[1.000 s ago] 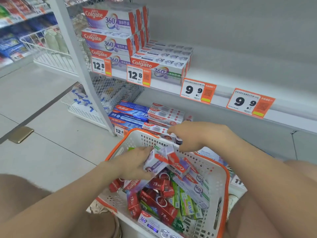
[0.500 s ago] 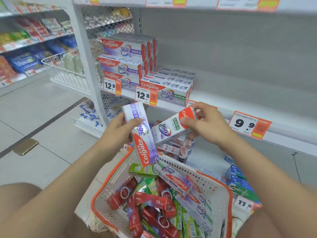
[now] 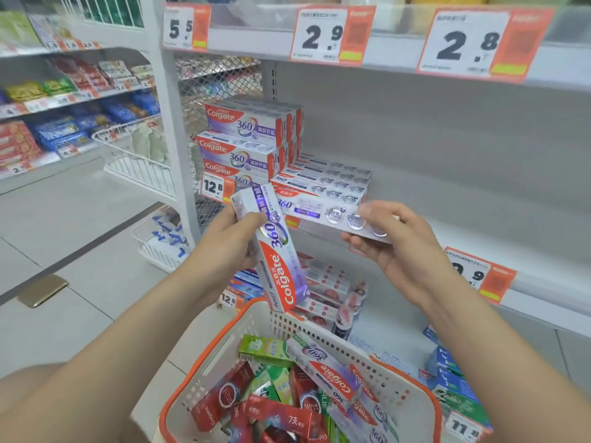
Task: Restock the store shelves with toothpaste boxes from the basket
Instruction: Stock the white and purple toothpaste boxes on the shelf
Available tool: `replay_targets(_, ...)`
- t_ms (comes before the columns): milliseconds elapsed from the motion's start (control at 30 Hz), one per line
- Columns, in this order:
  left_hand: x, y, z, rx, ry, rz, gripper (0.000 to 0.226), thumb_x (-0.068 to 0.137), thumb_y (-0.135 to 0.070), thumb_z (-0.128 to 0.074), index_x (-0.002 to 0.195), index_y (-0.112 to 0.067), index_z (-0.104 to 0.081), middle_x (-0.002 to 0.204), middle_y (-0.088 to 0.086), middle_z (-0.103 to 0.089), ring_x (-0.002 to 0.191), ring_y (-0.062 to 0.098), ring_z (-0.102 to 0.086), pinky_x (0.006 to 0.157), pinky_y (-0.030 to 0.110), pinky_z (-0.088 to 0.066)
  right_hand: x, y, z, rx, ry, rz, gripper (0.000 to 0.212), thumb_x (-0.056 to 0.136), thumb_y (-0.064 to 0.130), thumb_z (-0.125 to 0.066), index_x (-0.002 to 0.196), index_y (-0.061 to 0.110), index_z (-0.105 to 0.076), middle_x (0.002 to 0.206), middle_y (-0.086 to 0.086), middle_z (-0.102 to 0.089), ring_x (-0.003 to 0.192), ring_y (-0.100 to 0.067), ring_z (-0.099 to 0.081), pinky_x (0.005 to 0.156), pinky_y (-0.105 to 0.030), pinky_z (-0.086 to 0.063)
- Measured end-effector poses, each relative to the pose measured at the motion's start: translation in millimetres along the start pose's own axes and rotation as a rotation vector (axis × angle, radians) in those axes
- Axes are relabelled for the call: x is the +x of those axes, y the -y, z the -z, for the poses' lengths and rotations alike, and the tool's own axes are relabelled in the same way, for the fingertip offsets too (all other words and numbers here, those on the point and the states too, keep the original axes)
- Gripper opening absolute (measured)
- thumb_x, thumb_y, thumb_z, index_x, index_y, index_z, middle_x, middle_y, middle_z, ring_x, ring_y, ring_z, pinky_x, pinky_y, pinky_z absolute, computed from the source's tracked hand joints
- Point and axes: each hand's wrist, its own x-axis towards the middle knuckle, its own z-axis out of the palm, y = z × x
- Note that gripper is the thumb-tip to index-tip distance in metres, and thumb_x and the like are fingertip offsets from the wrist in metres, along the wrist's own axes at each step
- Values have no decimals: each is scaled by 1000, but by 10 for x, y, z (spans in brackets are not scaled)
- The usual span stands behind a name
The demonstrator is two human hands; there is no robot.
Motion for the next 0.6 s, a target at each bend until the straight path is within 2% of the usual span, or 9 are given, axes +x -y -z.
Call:
replay_targets(100, 93, -130, -41, 4, 21, -40, 13, 107, -23, -57, 117, -27, -64, 106, 5, -81, 97, 24, -78, 82, 39, -64, 135, 7, -48, -11, 15, 73, 61, 71, -15, -81, 122, 10, -58, 112, -24, -75, 99, -38, -76, 76, -28, -60)
replay_targets(200, 243, -197, -67, 54, 49, -47, 15, 105, -27, -59, 120, -28, -63, 108, 8, -80, 103, 31, -76, 91, 47, -62, 373, 107, -104, 82, -86, 166, 51, 79, -20, -74, 119, 4, -54, 107, -23, -76, 92, -34, -77, 75, -29, -62)
replay_targets(267, 337, -202, -76, 89, 64, -40, 15, 104, -30, -61, 119, -30, -63, 110, 13, -78, 105, 34, -75, 95, 53, -60, 571, 194, -85, -75, -187, 246, 36, 86, -2, -79, 111, 6, -55, 94, -19, -76, 69, -27, -75, 56, -28, -58)
replay_targets(300, 385, -186, -80, 105, 66, -36, 16, 103, -30, -62, 119, -31, -63, 112, 15, -77, 106, 36, -75, 96, 54, -60, 696, 218, -31, -277, -252, 291, 33, 86, 14, -83, 107, 9, -58, 88, -15, -75, 60, -25, -71, 48, -28, -52)
replay_targets(333, 432, -156, -88, 118, 68, -30, 17, 103, -30, -62, 120, -31, -64, 111, 13, -78, 105, 35, -75, 96, 55, -59, 822, 222, 36, -519, -322, 343, 36, 84, 33, -85, 103, 13, -62, 85, -11, -74, 60, -27, -71, 46, -30, -49)
replay_targets(400, 521, -91, -114, 127, 78, 2, 21, 103, -29, -62, 124, -31, -64, 106, 5, -81, 99, 29, -78, 95, 55, -60, 1010, 235, 140, -955, -427, 460, 51, 73, 66, -82, 93, 21, -69, 77, 0, -71, 78, -34, -71, 60, -39, -55)
replay_targets(433, 567, -65, -126, 132, 79, 23, 22, 103, -29, -62, 124, -31, -65, 105, 4, -81, 98, 29, -78, 95, 56, -60, 1080, 236, 170, -1074, -435, 522, 56, 72, 70, -80, 94, 20, -72, 75, 1, -69, 84, -34, -69, 70, -44, -56)
replay_targets(500, 665, -31, -151, 131, 91, 62, 23, 101, -31, -63, 124, -31, -66, 106, 7, -80, 101, 33, -77, 96, 58, -59, 1191, 235, 197, -1144, -411, 585, 55, 76, 61, -83, 109, 18, -74, 73, 4, -65, 85, -30, -67, 82, -44, -55)
replay_targets(600, 771, -21, -178, 93, 103, 84, 25, 103, -32, -64, 127, -26, -66, 105, 6, -81, 98, 29, -78, 96, 55, -59, 1305, 173, 192, -1109, -404, 627, 51, 83, 41, -83, 126, 17, -68, 75, 8, -61, 86, -26, -66, 86, -41, -54)
